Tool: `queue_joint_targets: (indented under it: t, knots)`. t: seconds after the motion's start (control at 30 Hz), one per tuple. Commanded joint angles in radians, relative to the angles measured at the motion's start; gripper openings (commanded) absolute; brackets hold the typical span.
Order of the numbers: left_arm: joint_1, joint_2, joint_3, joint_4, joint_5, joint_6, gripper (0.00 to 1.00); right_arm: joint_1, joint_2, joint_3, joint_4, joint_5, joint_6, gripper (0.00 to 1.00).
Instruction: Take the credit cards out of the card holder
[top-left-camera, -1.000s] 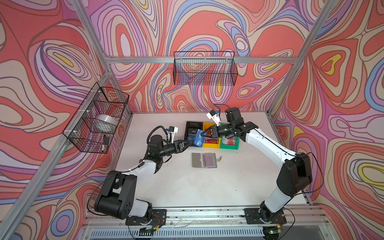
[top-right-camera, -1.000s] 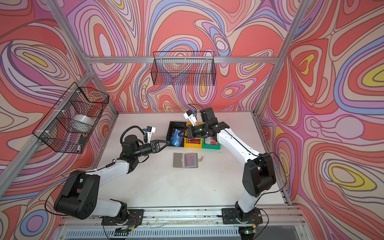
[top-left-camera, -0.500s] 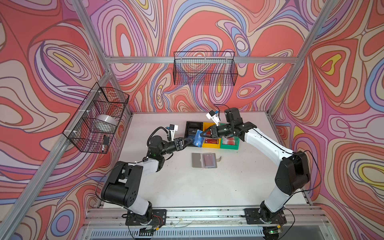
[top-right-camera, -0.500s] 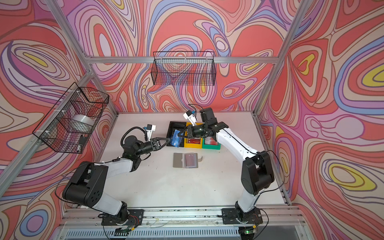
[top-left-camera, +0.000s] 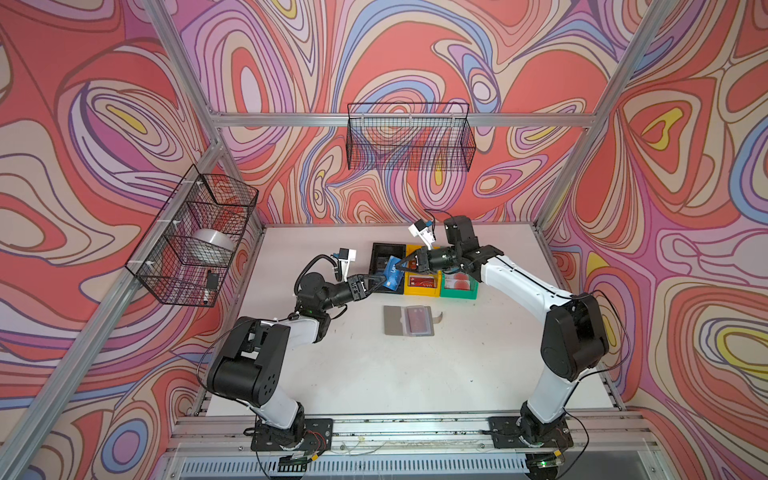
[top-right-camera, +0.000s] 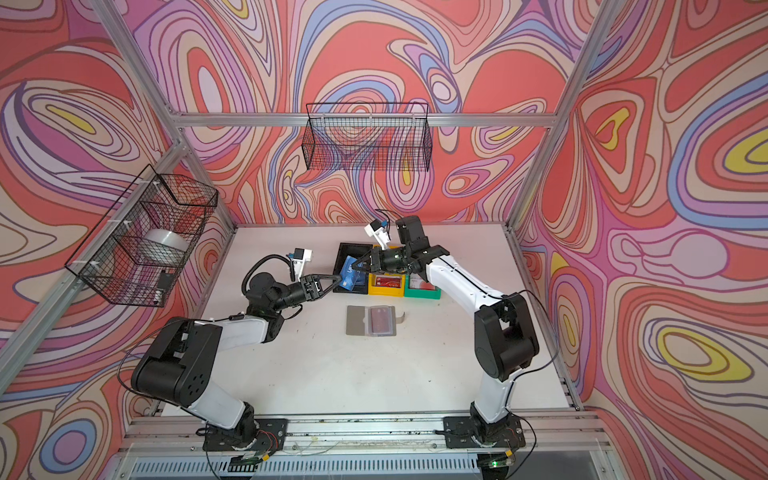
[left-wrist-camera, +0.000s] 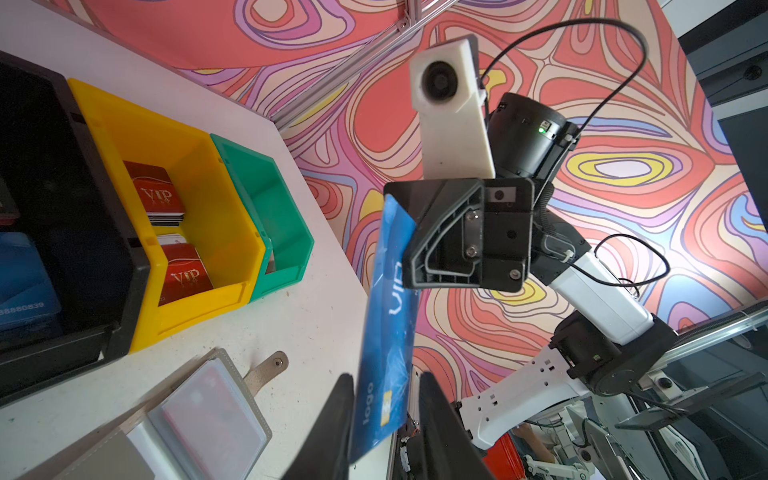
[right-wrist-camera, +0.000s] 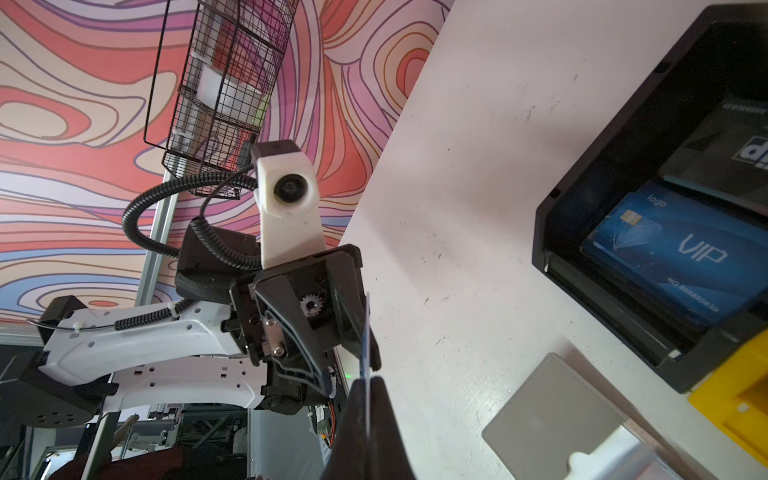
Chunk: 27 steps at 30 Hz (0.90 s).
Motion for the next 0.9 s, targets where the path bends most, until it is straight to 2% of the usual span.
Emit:
queue_joint_targets:
  t: [0.0,0.2,0.33,0.47,0.5,0.53,0.57,0.7,0.8,0.87]
  knots:
    - [-0.001,0.011,0.008,0.093,0.022,-0.015,0.29,0.013,0.025,0.002,0.061,0.005,0.029,0.00]
    - [-0.001,0.017,0.003,0.099,0.024,-0.018,0.28,0.020,0.024,-0.010,0.103,0.014,0.049,0.00]
    - [-0.001,0.024,0.004,0.096,0.028,-0.019,0.20,0.019,0.016,-0.032,0.151,0.008,0.081,0.00]
    - [-0.002,0.020,0.007,0.092,0.027,-0.012,0.17,0.020,0.013,-0.048,0.182,0.005,0.098,0.00]
    - [-0.002,0.018,0.010,0.087,0.030,-0.013,0.15,0.020,0.012,-0.049,0.184,0.003,0.097,0.00]
    - [-0.003,0.017,0.012,0.077,0.035,-0.012,0.01,0.020,0.010,-0.050,0.182,-0.001,0.095,0.02]
    - [-0.002,0.015,0.015,0.066,0.034,-0.008,0.00,0.020,0.007,-0.050,0.175,-0.004,0.083,0.05]
    - [-0.003,0.008,0.029,0.037,0.061,-0.006,0.00,0.019,0.003,0.010,-0.005,0.024,-0.039,0.23]
    - [-0.002,-0.001,0.040,-0.008,0.097,0.010,0.00,0.011,0.011,0.105,-0.194,0.047,-0.169,0.31]
    - [-0.002,-0.017,0.054,-0.098,0.121,0.046,0.00,-0.008,0.027,0.187,-0.323,0.060,-0.254,0.35]
